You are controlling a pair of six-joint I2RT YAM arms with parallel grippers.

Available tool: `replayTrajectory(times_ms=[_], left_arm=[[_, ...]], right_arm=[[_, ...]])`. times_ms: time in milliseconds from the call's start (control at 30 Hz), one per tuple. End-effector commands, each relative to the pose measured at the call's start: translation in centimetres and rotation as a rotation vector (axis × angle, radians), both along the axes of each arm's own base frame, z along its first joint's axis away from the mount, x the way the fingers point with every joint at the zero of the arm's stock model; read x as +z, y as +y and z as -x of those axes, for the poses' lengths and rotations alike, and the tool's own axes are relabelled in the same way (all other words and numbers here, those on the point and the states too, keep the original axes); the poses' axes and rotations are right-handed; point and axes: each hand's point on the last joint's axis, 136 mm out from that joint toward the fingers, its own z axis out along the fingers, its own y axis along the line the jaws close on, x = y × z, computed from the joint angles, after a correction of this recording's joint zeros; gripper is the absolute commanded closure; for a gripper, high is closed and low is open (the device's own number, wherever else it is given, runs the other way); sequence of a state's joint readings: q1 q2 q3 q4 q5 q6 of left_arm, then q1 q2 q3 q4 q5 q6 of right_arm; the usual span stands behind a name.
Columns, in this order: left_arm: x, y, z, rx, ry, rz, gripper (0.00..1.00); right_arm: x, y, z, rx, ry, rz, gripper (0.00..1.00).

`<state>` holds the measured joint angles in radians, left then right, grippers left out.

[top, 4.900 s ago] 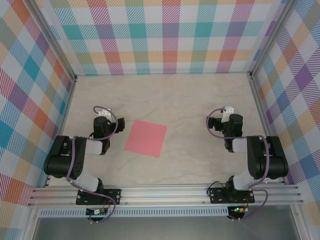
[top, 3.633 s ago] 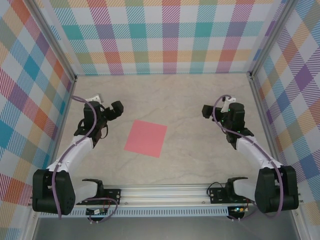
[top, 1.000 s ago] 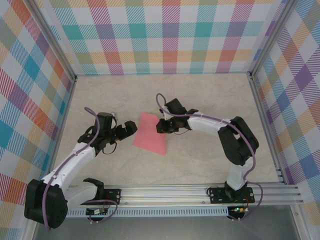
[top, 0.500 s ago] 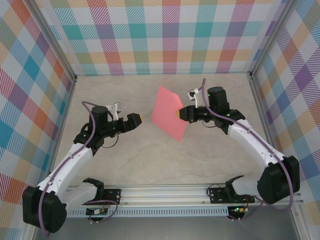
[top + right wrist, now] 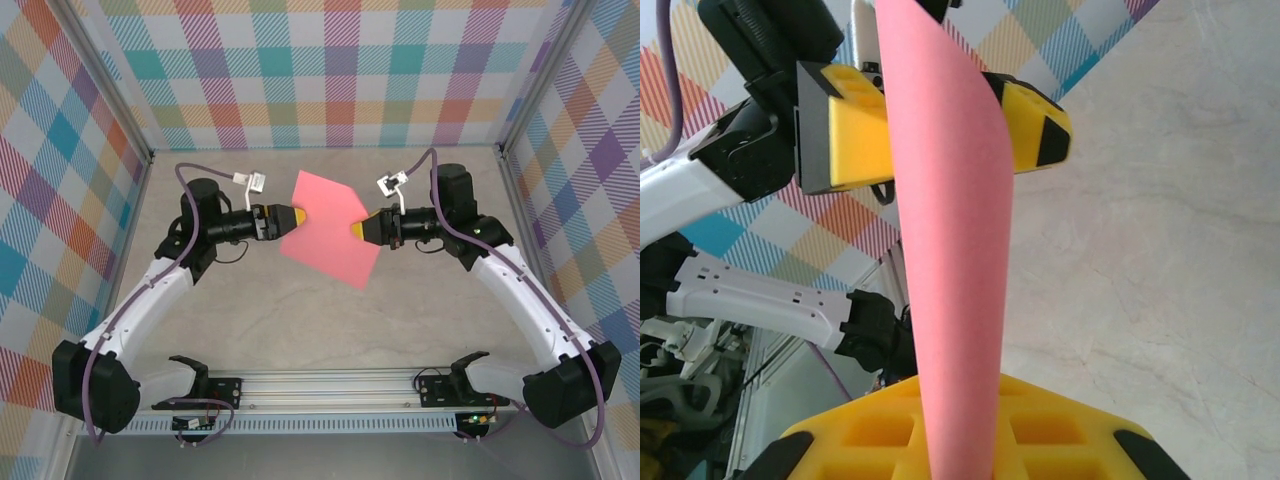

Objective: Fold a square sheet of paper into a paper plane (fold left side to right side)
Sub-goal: Place a square sheet of paper at the center of the table, then first fold in half a square sheet of paper at the center of the table.

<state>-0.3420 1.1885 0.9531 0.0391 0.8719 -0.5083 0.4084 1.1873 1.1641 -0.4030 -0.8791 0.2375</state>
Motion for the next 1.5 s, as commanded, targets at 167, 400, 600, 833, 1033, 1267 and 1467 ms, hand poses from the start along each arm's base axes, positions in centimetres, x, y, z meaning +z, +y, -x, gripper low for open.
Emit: replayTrajectory(times_ms=[167,400,600,833,1033,1267,1467], left_arm=[[0.8,-2.0,2.3,-0.120,-0.053,0.013,0.54],[-2.5,-1.2,0.4,0.017,0.031,-0.048,0.95],[-8.2,-0.5,-3.1,0.171,0.204,-0.157,1.00],[-18.5,-0.1,-7.5,0.279,0.432,-0.377,1.00],[-23.4,0.5,-9.4,0.334,0.505,-0.491,1.00],[-24.4,1.0,-9.6,0.349,0.530,-0.539,1.00],[-24.1,1.0,-9.5,0.333,0.523,-0.553,1.00]], right_arm=[[-0.5,-0.4,-0.5,-0.042,-0.018,0.032,0.77],[-4.5,-2.8,-3.9,-0.287,0.018,0.231,0.48],[-9.2,-7.6,-7.4,-0.567,0.059,0.516,0.06],[-12.2,-7.7,-8.7,-0.628,0.112,0.525,0.00],[-16.1,-4.1,-9.7,-0.548,0.285,0.407,0.11],[-21.1,-0.5,-12.5,-0.491,0.481,0.331,0.51],[-25.8,0.5,-14.2,-0.492,0.588,0.374,0.65]])
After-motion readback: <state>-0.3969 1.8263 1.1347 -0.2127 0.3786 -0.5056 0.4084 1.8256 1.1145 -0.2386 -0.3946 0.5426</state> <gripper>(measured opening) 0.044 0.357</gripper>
